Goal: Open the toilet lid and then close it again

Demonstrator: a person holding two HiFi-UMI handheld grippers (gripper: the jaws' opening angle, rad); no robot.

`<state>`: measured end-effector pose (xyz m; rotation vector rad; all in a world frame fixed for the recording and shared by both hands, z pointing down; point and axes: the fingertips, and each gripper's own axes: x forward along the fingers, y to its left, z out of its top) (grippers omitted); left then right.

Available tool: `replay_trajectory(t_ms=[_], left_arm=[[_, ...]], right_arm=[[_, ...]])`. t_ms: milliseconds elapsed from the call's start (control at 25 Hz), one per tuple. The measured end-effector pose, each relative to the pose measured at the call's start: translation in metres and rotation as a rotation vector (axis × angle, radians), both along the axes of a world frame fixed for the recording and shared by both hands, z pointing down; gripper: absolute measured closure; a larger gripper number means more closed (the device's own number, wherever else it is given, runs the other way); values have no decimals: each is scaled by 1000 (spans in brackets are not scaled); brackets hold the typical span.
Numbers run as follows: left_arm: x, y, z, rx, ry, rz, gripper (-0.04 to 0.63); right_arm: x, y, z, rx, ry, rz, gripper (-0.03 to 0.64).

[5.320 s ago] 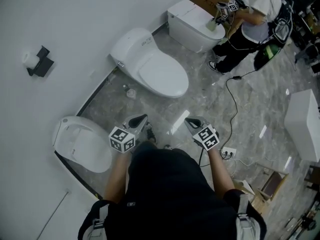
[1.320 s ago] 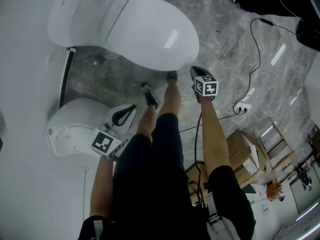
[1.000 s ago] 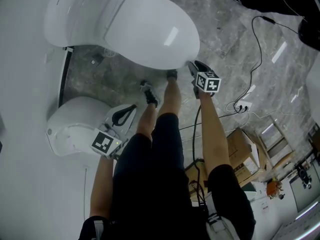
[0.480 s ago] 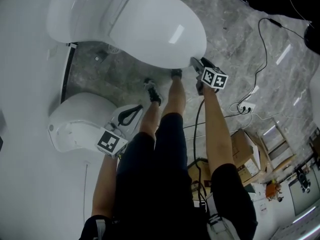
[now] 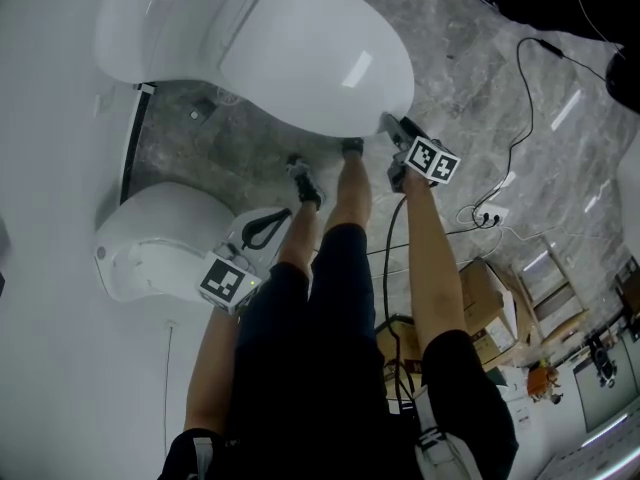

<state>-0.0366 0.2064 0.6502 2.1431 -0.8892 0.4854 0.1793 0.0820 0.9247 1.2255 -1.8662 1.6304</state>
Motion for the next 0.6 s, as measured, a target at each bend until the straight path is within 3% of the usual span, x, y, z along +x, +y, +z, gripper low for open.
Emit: replay_trajectory(t_ms=[400,600], left_arm=[[-7,4,-5,-14,7,-30,578],[-7,-2,-12,-13,14,-43,578]], right_arm=[[8,1,-27,16,-37,38,497],[7,0,-39,15,-60,41,508]])
